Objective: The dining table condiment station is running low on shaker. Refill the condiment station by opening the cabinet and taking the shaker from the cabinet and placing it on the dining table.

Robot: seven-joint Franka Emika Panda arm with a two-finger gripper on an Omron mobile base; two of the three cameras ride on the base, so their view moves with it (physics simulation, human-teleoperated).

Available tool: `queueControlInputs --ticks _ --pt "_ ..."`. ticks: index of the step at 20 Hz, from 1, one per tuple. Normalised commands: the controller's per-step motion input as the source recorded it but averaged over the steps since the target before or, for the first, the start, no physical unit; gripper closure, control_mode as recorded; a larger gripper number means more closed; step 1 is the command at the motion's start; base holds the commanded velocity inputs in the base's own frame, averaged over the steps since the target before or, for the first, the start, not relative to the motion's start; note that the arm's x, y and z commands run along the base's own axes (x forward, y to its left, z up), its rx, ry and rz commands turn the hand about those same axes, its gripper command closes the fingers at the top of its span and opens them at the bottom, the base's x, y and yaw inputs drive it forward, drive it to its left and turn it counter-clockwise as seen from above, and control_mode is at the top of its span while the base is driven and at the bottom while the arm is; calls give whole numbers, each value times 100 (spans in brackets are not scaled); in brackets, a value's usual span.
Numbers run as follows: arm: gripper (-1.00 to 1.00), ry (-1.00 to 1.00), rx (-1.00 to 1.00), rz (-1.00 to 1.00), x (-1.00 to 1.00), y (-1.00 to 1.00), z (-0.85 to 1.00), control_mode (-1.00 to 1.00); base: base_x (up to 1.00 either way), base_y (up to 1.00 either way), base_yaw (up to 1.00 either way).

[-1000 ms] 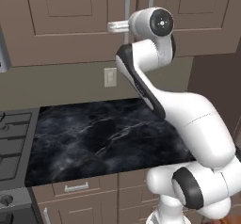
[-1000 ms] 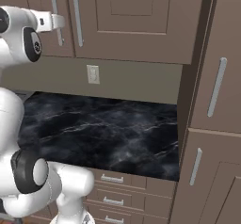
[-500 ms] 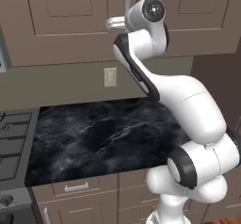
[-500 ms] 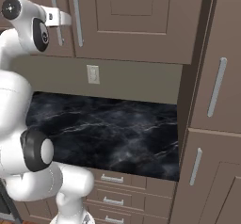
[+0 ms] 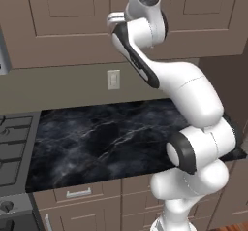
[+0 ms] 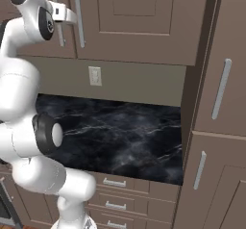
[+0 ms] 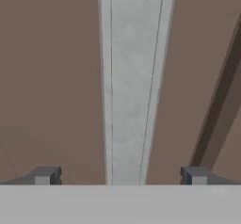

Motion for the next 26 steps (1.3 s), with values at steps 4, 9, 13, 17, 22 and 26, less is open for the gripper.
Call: queueControlInputs --ticks 4,9,13,17,22,26 --pt "-100 3 0 0 48 4 -7 -100 0 0 0" --pt "100 -6 0 0 37 1 -34 -100 0 0 0" --pt "100 -26 0 0 14 0 -55 -100 0 0 0" --pt "100 -36 0 0 3 0 -58 -100 0 0 0" --pt "100 -18 0 0 22 0 -32 -100 0 0 0" --pt "100 2 0 0 -21 0 1 -100 0 0 0"
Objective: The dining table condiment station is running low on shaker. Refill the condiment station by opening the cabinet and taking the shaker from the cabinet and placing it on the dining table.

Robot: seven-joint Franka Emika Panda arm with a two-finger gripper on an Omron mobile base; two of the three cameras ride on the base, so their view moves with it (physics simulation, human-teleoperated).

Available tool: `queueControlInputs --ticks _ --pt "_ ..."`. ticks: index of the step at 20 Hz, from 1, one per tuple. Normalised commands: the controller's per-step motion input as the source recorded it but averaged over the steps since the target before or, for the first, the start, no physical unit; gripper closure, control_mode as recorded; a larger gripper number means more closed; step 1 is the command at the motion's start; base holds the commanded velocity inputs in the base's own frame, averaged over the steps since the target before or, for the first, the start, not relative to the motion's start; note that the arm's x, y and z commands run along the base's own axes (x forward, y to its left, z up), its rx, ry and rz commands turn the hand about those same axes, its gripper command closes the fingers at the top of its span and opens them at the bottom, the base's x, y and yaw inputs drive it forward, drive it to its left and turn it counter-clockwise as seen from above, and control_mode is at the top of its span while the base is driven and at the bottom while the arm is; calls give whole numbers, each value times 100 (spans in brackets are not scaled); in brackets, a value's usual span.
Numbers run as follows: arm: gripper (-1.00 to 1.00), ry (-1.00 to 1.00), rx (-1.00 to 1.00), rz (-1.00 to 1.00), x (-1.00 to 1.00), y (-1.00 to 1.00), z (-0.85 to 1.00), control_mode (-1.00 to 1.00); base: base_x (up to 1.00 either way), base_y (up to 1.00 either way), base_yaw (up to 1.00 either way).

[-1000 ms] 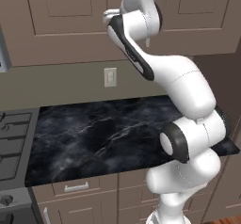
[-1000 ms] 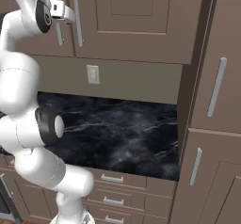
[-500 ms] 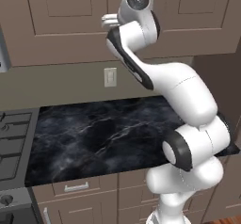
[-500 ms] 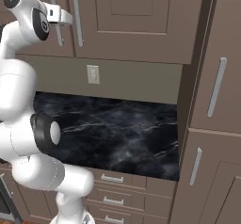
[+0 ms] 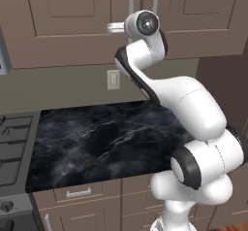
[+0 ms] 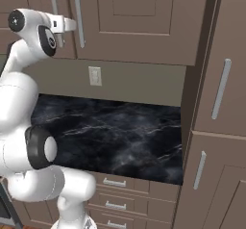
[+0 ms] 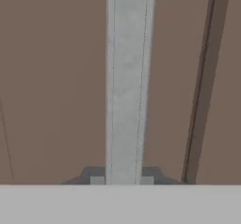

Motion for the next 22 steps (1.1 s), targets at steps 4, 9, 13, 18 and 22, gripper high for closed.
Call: queueControlInputs --ticks 4,9,13,18,22 --pt "100 5 -5 2 -91 24 16 -100 0 0 0" --pt "100 8 -5 1 -99 38 24 -100 0 0 0" --pt "100 8 -1 4 -100 40 12 -100 0 0 0" --pt "100 5 1 8 -100 18 1 -100 0 0 0" --pt "100 5 5 10 -90 14 0 -100 0 0 0"
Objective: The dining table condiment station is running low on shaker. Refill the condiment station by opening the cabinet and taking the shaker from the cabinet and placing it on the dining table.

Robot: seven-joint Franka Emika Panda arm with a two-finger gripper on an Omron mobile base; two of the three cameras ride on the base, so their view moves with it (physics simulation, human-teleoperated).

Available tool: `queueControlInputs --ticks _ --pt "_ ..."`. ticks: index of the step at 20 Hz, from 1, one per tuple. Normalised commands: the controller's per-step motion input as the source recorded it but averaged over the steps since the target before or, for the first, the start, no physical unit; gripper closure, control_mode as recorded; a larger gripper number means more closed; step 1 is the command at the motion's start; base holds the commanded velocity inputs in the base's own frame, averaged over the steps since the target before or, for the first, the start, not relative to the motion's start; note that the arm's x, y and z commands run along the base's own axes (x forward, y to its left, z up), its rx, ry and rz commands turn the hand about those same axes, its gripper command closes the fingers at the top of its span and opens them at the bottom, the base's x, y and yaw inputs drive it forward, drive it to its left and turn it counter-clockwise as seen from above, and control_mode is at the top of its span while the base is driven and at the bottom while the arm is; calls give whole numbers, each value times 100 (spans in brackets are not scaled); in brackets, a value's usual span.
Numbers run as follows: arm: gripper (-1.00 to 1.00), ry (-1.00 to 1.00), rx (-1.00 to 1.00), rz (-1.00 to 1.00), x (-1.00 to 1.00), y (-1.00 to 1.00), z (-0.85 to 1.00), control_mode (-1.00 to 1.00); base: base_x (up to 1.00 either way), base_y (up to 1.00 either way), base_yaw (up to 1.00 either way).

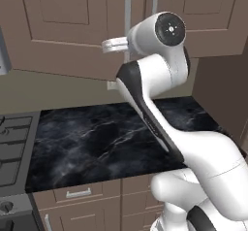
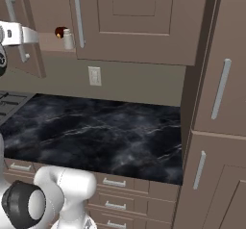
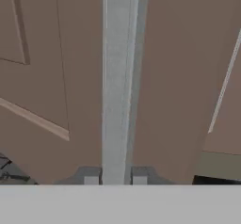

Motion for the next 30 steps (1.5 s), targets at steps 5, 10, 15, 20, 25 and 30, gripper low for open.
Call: queueControlInputs --ticks 5,10,15,20,25,30 --pt "-100 2 0 11 -47 26 0 -100 0 0 0" --pt "-100 0 0 11 -33 18 9 -100 0 0 0" --pt "-100 -2 3 3 -50 -18 27 -100 0 0 0" --pt "-100 -9 44 -13 -31 -93 -6 -100 0 0 0" --pt "-100 0 80 -18 0 -99 -8 -100 0 0 0" --pt "-100 10 87 -9 4 -84 0 -100 0 0 0"
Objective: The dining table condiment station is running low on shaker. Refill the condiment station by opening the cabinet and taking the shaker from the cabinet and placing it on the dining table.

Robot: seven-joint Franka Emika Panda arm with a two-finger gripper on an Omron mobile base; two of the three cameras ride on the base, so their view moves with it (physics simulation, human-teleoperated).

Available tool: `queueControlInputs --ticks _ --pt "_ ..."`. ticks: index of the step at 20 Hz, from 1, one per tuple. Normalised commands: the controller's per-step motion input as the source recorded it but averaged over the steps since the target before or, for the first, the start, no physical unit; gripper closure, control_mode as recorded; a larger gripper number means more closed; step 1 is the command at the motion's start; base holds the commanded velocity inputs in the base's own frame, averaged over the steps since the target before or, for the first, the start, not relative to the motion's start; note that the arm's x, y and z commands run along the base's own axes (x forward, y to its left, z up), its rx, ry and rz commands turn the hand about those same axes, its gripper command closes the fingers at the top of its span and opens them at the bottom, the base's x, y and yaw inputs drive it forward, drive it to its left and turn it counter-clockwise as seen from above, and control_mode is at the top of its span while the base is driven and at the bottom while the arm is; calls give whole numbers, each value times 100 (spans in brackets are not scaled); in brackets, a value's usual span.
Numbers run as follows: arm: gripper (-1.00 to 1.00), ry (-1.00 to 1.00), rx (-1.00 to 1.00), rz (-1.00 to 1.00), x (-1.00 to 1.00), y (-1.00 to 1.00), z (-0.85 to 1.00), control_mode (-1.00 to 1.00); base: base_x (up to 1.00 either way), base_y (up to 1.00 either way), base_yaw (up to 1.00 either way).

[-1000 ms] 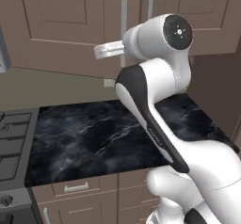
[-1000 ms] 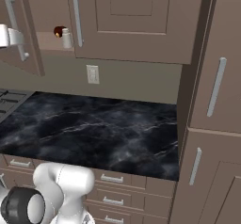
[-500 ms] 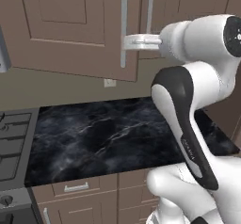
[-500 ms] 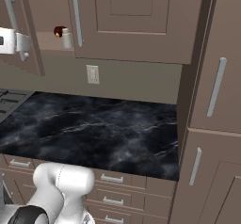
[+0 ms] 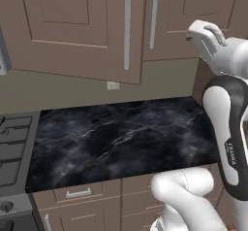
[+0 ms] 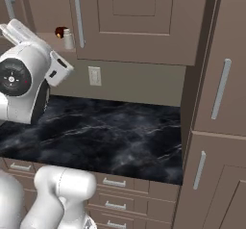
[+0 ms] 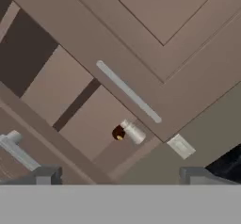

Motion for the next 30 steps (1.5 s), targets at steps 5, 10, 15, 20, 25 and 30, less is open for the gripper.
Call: queueControlInputs --ticks 5,10,15,20,25,30 --pt "-100 19 69 0 21 -35 0 -100 0 0 0" --pt "-100 29 49 1 33 -1 0 -100 0 0 0" --pt "-100 32 30 10 31 1 0 -100 0 0 0" --pt "-100 25 14 20 54 16 -8 -100 0 0 0" --pt "-100 10 2 20 46 44 -11 -100 0 0 0" --pt "-100 4 0 12 51 41 -8 -100 0 0 0"
